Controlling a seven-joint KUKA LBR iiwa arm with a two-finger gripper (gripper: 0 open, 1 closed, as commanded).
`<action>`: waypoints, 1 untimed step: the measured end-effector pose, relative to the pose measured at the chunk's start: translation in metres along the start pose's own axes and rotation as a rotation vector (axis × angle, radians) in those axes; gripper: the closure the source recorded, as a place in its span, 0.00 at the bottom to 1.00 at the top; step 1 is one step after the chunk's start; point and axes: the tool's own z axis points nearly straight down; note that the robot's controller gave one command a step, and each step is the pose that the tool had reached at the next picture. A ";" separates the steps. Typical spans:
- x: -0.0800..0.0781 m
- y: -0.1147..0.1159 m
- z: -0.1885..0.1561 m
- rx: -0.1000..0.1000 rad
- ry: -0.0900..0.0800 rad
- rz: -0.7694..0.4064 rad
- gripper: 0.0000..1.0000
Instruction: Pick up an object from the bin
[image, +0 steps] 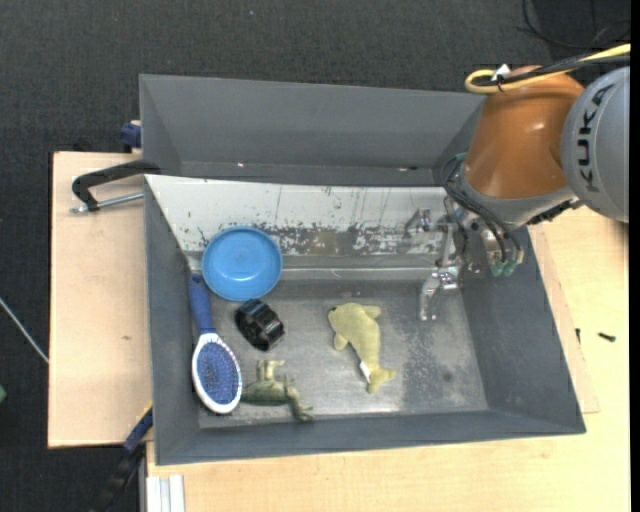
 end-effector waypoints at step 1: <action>-0.001 0.046 0.098 0.002 -0.011 0.324 0.00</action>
Offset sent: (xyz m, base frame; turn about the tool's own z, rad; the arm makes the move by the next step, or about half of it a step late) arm -0.0071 0.0442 -0.0999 0.3251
